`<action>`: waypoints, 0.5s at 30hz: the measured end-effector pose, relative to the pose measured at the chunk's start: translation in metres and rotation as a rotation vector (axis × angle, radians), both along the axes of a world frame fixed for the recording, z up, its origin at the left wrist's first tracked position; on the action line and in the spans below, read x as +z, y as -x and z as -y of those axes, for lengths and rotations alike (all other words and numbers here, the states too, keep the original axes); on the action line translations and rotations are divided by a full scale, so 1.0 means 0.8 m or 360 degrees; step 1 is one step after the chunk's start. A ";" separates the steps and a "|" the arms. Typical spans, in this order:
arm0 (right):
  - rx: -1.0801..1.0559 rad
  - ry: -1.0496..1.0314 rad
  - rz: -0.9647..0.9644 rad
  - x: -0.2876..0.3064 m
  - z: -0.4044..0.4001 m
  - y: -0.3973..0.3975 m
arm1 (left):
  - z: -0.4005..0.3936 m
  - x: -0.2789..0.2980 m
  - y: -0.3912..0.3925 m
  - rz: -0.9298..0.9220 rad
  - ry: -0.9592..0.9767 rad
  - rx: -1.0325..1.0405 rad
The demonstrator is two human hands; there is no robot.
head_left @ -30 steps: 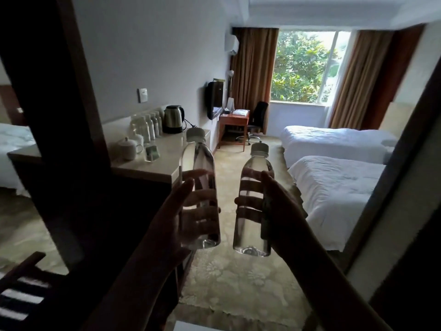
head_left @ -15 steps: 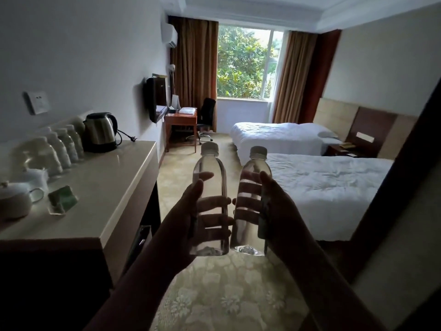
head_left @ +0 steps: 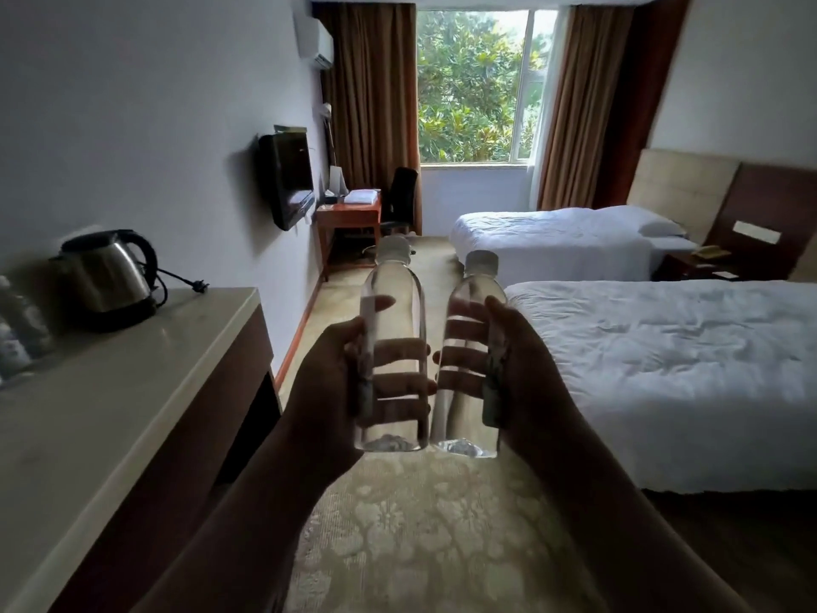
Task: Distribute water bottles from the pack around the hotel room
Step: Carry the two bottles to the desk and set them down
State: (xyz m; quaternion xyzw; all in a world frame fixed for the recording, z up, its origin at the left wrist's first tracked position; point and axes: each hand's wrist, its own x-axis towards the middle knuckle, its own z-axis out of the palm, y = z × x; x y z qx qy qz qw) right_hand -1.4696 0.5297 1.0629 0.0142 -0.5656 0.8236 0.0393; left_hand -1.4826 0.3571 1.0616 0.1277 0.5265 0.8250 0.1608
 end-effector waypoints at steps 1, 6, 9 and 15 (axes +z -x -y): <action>0.0019 0.0001 0.0001 0.004 -0.007 0.028 | -0.008 0.004 0.025 0.0009 -0.0008 0.0020; 0.0046 0.0025 0.0009 0.012 -0.033 0.164 | -0.031 0.009 0.153 0.0031 -0.0002 0.0126; 0.0048 -0.0007 0.0007 0.005 -0.042 0.252 | -0.038 0.001 0.240 0.0026 0.0011 0.0115; -0.0089 -0.0081 0.0029 -0.007 -0.048 0.450 | -0.051 -0.014 0.452 0.0030 -0.0065 0.0038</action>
